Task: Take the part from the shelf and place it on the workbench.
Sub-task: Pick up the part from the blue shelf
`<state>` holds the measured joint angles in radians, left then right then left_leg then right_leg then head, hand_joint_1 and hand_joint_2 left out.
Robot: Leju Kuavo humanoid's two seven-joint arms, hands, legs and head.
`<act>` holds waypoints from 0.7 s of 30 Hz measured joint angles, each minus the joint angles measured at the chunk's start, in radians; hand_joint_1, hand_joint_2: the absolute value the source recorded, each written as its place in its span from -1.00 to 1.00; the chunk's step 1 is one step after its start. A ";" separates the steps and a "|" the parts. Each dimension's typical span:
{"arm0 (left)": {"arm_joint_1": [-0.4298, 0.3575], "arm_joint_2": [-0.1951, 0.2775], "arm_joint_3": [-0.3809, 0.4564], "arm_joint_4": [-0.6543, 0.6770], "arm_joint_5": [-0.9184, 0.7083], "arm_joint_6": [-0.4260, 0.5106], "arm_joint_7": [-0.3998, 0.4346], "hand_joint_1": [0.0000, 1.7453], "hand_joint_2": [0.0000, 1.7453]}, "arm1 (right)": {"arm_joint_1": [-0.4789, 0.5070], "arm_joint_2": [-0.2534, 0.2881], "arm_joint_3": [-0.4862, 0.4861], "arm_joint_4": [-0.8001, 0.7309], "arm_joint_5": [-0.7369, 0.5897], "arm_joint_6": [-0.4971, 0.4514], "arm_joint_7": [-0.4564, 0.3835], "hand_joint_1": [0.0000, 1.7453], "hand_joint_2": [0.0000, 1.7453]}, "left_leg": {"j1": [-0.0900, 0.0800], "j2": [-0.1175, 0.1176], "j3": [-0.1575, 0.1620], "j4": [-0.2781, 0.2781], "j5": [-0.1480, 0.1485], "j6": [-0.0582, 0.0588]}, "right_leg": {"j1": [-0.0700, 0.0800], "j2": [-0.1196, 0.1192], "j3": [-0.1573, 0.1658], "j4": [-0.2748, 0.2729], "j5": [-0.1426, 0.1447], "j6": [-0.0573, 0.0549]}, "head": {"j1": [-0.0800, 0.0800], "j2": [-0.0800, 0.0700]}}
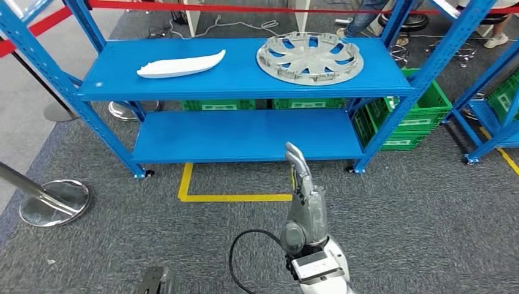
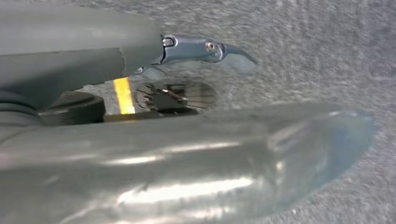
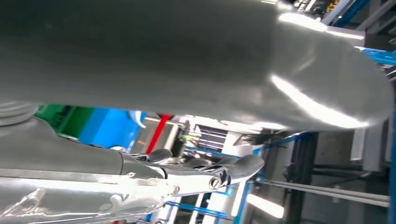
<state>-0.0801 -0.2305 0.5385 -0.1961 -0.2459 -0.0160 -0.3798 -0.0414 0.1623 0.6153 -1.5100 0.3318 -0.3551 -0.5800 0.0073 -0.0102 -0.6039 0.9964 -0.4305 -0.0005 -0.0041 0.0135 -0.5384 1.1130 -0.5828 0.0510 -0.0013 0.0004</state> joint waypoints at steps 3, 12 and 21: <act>0.001 0.001 0.001 0.000 0.000 0.004 0.000 -1.00 -1.00 | 0.001 -0.001 -0.001 0.000 0.000 -0.002 0.000 -1.00 -1.00 | -0.005 0.007 0.035 0.000 -0.017 0.010 | 0.001 -0.004 -0.137 0.191 -0.042 0.003 | 0.002 0.000; -0.006 -0.005 0.002 0.000 -0.015 0.076 0.004 -1.00 -1.00 | 0.001 -0.001 -0.002 -0.001 0.003 -0.005 0.000 -1.00 -1.00 | -0.009 -0.003 0.090 -0.009 -0.063 -0.016 | 0.014 0.001 -0.082 -0.088 0.172 -0.032 | 0.001 0.000; -0.006 -0.002 0.002 -0.001 -0.027 0.086 0.003 -1.00 -1.00 | 0.001 0.000 -0.001 -0.001 0.006 -0.008 -0.001 -1.00 -1.00 | 0.004 -0.001 -0.061 0.208 -0.101 -0.055 | -0.003 0.003 -0.058 -0.104 0.157 -0.041 | -0.004 0.000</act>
<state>-0.0863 -0.2322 0.5402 -0.1967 -0.2726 0.0700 -0.3769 -0.0400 0.1625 0.6141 -1.5114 0.3373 -0.3629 -0.5810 0.0111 -0.0109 -0.6650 1.2044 -0.5317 -0.0558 -0.0070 0.0161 -0.5962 1.0091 -0.4253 0.0097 -0.0052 0.0004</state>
